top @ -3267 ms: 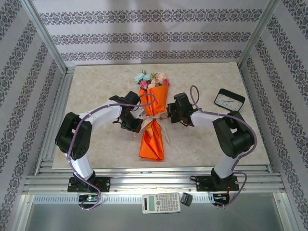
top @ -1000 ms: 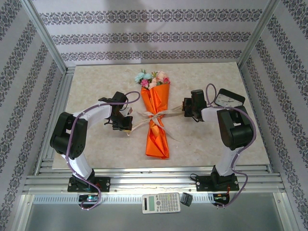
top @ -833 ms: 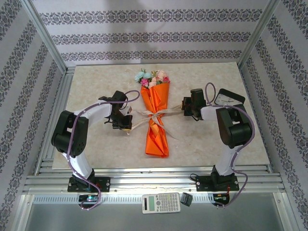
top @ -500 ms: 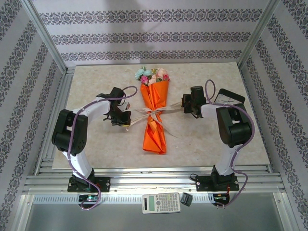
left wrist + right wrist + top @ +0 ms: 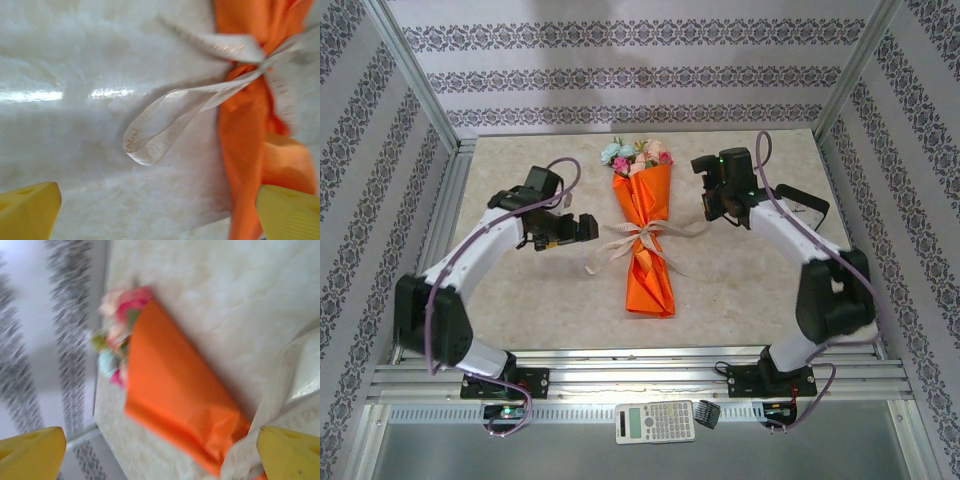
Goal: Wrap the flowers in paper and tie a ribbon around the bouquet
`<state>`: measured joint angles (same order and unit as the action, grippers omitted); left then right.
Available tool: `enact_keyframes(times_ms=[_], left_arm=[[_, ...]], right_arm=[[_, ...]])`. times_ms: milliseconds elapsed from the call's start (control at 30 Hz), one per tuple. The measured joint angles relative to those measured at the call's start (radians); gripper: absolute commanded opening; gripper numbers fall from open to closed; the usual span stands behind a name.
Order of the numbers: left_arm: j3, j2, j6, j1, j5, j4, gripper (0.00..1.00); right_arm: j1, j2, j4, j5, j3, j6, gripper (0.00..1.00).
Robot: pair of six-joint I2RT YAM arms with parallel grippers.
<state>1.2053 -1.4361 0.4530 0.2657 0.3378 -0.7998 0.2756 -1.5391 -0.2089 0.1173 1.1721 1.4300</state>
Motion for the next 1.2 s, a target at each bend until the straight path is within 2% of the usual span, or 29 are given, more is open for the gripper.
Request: enact_keyframes(times_ms=[133,233,300,400,467,567,667,767,867,1067,1200], left_arm=[[-0.036,0.150,0.067,-0.064,0.005,0.051,1.00],[-0.090,0.235,0.103,-0.132,-0.001,0.099,1.00],[-0.114,0.281,0.113,-0.152,-0.049,0.105,1.00],[-0.152,0.368,0.120,-0.155,-0.222,0.112,1.00],[-0.232,0.463,0.086,-0.156,-0.375,0.145,1.00],[-0.433,0.612,-0.035,-0.156,-0.520,0.271,0.99],[-0.633,0.712,-0.116,-0.159,-0.639,0.397,0.99],[-0.771,0.717,-0.226,-0.164,-0.673,0.544,0.99],[-0.813,0.602,-0.317,-0.184,-0.648,0.700,0.99],[-0.817,0.268,-0.343,-0.281,-0.549,1.027,0.99],[-0.815,0.093,-0.317,-0.316,-0.481,1.225,0.99]], right_arm=[[0.024,0.217,-0.096,-0.034,-0.027,-0.109,0.98],[-0.018,0.385,-0.147,-0.090,-0.101,-0.235,0.98],[-0.062,0.492,-0.200,-0.143,-0.150,-0.333,0.98],[-0.126,0.635,-0.315,-0.280,-0.202,-0.470,0.98],[-0.141,0.721,-0.344,-0.416,-0.263,-0.588,0.98],[-0.141,0.846,-0.249,-0.542,-0.469,-0.806,0.98],[-0.140,0.916,-0.124,-0.585,-0.720,-1.006,0.98],[-0.140,0.903,-0.001,-0.576,-0.883,-1.137,0.98],[-0.140,0.826,0.145,-0.533,-0.960,-1.214,0.98],[-0.146,0.557,0.453,-0.441,-0.948,-1.308,0.98],[-0.195,0.377,0.680,-0.369,-0.921,-1.339,0.98]])
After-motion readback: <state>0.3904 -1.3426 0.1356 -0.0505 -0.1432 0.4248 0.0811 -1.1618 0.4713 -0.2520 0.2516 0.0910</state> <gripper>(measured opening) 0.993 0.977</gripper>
